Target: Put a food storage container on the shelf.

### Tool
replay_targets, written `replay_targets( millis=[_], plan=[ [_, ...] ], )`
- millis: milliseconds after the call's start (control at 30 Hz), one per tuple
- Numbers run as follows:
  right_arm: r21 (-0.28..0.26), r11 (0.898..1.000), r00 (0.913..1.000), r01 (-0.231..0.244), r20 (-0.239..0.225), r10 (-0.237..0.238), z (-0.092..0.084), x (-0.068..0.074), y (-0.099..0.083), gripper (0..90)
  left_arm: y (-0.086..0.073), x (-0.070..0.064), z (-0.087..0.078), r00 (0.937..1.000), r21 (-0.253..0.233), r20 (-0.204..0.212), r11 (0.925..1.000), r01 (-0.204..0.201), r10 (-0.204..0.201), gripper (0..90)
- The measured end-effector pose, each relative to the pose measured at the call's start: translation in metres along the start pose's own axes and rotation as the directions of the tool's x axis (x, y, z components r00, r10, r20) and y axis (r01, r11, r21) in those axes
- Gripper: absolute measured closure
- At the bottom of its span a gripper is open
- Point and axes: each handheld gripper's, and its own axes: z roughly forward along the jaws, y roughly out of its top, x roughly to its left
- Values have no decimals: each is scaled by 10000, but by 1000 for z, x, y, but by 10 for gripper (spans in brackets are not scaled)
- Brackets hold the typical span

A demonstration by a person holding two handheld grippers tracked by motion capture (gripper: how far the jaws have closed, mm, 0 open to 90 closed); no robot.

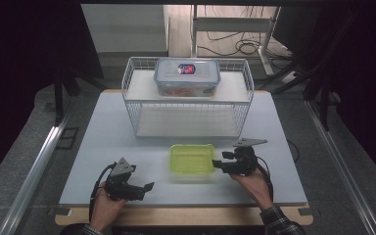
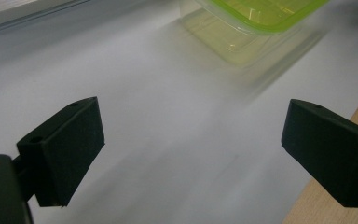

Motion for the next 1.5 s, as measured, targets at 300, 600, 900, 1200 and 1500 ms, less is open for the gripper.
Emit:
replay_targets(
  millis=[300, 600, 900, 1200, 1500],
  plan=[
    [446, 9650, 9591, -2584, -1074, 2618, 12, -18, 6, 517, 0, 0, 0, 10000, 15, 1, 10000, -19, 19, 57],
    [1136, 9302, 9180, -3491, -1578, 3638, 24, -26, 6, 660, 0, -1, 0, 10000, 64, -29, 10000, -72, 72, 57],
    [1647, 8664, 8423, -4715, -2069, 4977, 32, -30, 9, 786, 0, -1, 0, 10000, 46, -46, 10000, -84, 84, 57],
    [1775, 8715, 8402, -4571, -2354, 4886, 33, -23, 14, 800, 0, 1, -3, 9999, -119, -109, 9999, -35, 33, 57],
    [940, 8932, 8576, -4397, -2514, 4486, 9, -17, 28, 799, -1, 3, -6, 9998, -231, -176, 9997, 65, -69, 56]
  ],
)
